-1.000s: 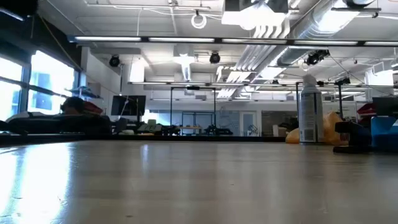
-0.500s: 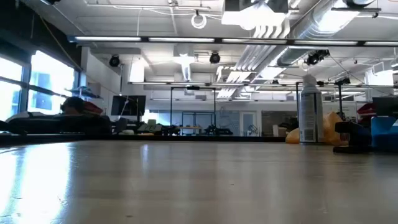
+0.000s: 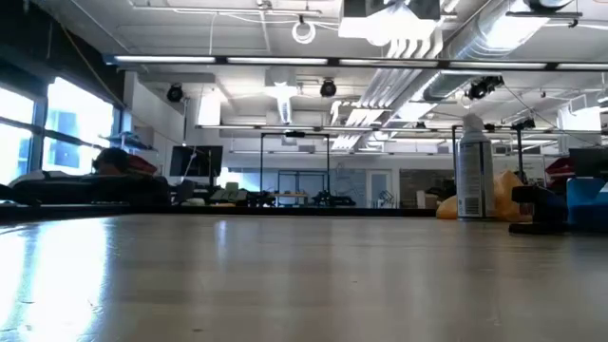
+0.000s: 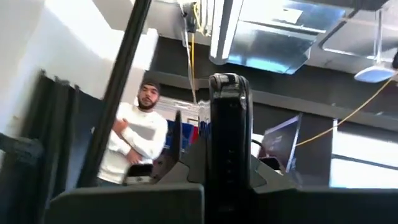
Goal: Apply microfiber cloth
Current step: Spray the cellphone using the spray bottle
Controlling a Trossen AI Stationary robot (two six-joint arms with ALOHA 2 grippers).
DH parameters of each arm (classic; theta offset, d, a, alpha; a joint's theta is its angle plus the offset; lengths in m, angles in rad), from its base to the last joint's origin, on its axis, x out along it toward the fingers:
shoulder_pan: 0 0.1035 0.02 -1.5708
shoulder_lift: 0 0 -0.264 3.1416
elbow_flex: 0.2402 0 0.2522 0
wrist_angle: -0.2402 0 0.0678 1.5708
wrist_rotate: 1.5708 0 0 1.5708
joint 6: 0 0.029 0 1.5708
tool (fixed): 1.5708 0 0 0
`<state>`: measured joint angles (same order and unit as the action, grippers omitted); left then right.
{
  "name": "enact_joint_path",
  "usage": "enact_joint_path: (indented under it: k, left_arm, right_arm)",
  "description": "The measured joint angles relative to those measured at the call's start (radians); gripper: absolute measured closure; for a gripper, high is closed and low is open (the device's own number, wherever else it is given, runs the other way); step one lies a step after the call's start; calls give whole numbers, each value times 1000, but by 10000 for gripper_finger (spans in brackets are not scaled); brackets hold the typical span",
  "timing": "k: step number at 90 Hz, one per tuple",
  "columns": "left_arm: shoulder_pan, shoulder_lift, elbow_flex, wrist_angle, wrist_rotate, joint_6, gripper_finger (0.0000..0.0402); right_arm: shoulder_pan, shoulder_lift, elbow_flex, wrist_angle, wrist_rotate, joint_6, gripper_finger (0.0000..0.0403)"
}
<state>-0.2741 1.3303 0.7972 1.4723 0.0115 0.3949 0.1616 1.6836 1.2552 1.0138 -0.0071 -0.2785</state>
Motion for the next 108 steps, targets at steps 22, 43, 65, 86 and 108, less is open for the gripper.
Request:
enact_joint_path:
  k: [22, 43, 65, 86, 108]
  left_arm:
    - [1, 42, 46, -1, -4, 16, 268]
    - [1, 53, 56, 21, 89, 8, 311]
    - [-7, 58, 56, 61, 126, 10, 338]
    - [8, 80, 58, 98, 129, 3, 339]
    - [13, 81, 86, 92, 139, 3, 339]
  right_arm:
    - [0, 0, 0, 1, -1, -3, 403]
    - [2, 2, 0, 20, -35, 1, 403]
    - [6, 2, 0, 42, -58, 7, 403]
    - [5, 2, 0, 60, -58, -3, 403]
    - [5, 2, 46, 8, -59, -18, 403]
